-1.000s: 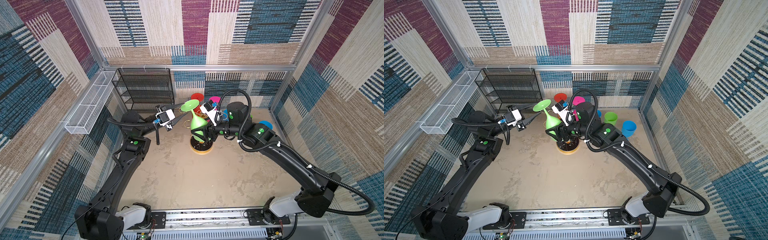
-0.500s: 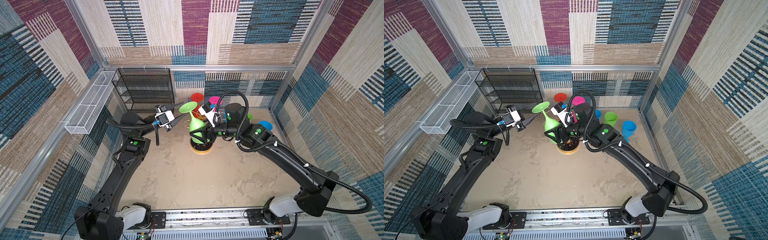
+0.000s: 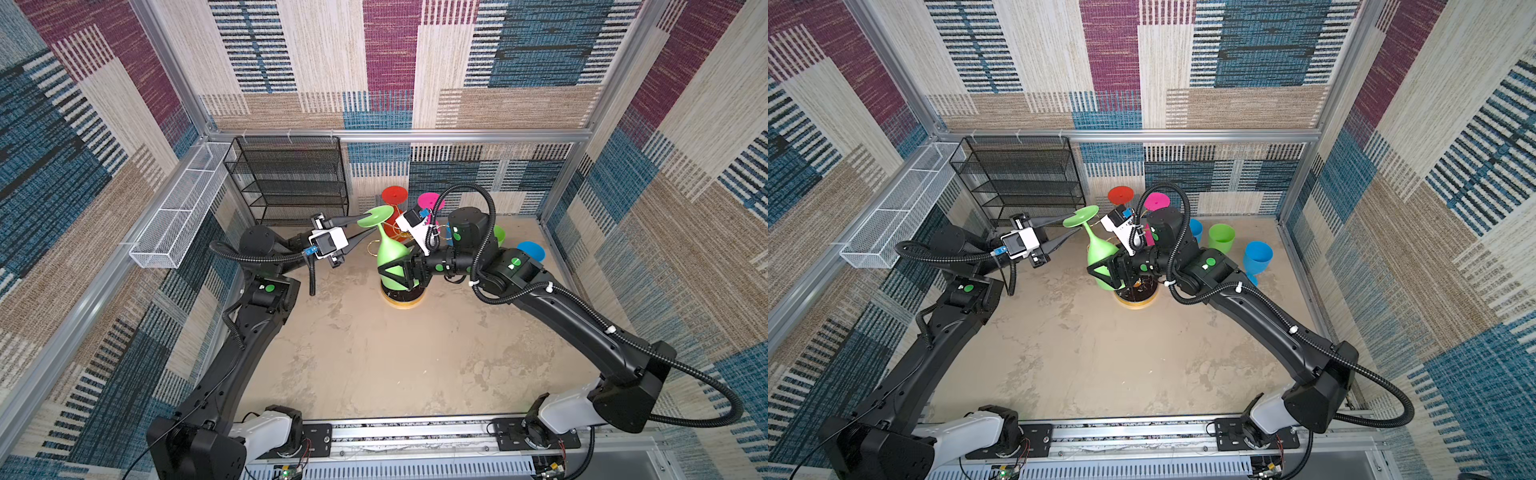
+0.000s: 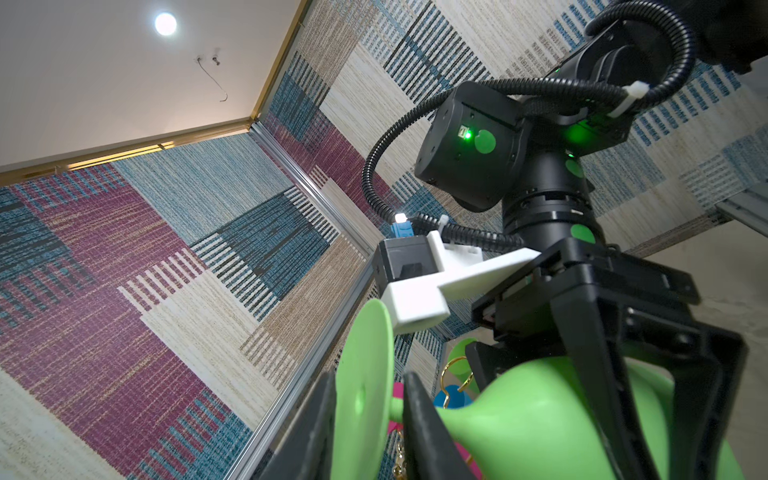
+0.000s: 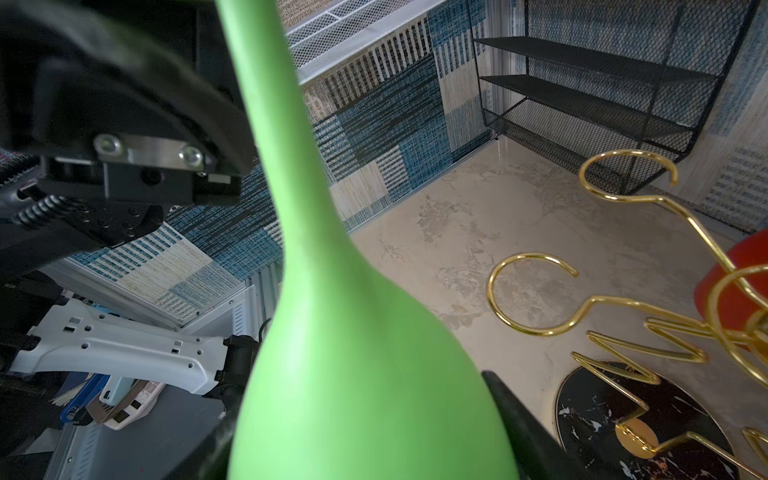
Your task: Take the wine glass off the wine glass rack
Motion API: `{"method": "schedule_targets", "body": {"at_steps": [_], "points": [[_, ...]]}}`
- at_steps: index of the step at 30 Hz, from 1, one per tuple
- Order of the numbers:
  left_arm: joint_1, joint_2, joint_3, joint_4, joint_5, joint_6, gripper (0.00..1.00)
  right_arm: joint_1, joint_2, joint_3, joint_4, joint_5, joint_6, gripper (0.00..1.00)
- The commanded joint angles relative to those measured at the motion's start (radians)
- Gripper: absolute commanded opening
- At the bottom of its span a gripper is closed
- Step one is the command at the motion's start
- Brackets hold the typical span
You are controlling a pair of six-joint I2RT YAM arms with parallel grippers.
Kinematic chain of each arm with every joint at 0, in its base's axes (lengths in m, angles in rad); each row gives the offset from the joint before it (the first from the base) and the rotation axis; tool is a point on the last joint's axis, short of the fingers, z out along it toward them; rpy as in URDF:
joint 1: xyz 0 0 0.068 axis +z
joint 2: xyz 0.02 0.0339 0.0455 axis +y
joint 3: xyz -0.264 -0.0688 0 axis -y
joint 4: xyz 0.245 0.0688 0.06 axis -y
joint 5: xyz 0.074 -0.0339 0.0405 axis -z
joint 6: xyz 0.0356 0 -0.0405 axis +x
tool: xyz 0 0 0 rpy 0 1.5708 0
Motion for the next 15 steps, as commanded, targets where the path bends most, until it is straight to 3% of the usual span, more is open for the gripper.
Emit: {"method": "schedule_targets", "body": {"at_steps": [1,5,9,12,15], "points": [[0.0,-0.006,-0.006,0.01,0.019,0.015,0.3,0.001,-0.002,0.004,0.042,-0.023,0.017,0.34],[-0.001,-0.006,-0.005,0.01,0.015,0.019,0.25,0.001,-0.005,-0.002,0.043,-0.026,0.02,0.34],[-0.001,-0.008,-0.001,0.01,-0.01,0.026,0.12,0.001,-0.008,-0.01,0.048,-0.024,0.026,0.37],[-0.001,-0.011,-0.008,0.014,-0.026,0.029,0.0,0.002,-0.016,-0.015,0.053,-0.022,0.03,0.44],[-0.001,-0.017,-0.019,0.025,-0.043,0.02,0.0,0.002,-0.032,-0.028,0.066,-0.012,0.038,0.52]]}}
